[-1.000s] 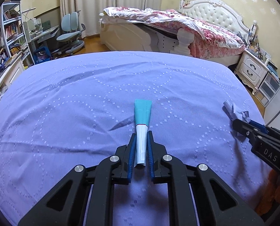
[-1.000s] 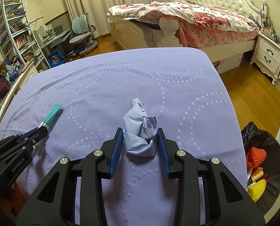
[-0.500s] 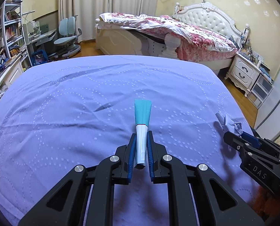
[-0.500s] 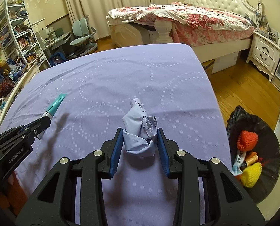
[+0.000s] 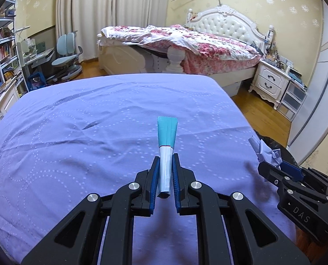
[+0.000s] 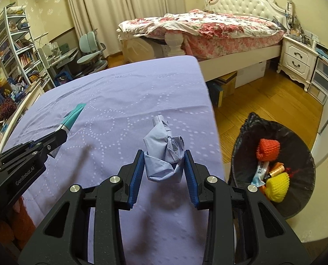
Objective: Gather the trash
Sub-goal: 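Carry both items over the black bin and open both grippers to drop them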
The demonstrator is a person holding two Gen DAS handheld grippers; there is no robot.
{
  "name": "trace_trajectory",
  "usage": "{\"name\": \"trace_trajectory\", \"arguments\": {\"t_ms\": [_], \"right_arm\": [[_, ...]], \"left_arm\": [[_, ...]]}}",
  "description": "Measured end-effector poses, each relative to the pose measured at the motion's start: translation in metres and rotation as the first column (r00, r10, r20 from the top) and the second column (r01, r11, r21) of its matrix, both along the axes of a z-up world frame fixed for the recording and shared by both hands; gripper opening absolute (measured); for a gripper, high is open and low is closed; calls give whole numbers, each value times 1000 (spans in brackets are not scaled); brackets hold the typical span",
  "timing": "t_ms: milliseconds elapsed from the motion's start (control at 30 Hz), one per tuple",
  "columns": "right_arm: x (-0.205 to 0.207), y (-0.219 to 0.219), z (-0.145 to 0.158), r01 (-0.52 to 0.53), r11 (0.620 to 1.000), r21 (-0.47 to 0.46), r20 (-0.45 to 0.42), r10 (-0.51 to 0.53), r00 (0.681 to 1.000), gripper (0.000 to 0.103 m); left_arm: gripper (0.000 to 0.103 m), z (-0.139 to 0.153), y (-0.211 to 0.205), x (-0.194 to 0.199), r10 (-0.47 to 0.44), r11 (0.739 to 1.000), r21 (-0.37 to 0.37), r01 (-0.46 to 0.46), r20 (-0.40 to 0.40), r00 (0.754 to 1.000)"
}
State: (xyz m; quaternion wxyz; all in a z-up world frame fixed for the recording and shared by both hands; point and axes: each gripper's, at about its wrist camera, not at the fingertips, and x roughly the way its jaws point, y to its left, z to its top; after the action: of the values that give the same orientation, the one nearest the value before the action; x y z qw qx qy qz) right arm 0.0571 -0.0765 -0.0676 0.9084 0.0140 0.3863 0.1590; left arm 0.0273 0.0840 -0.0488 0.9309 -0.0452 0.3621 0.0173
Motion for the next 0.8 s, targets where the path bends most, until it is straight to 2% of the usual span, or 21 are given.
{"name": "trace_trajectory", "arguments": {"t_ms": [300,800], "right_arm": [[-15,-53,7,116,993,11,36,-116,993,35],[-8,-140,8,314,949,9,67,-314,947,35]], "left_arm": [[14,7,-45,4,-85,996,7,85,33,996],[14,3,-129,28,-256,967,24,255,40,966]]}}
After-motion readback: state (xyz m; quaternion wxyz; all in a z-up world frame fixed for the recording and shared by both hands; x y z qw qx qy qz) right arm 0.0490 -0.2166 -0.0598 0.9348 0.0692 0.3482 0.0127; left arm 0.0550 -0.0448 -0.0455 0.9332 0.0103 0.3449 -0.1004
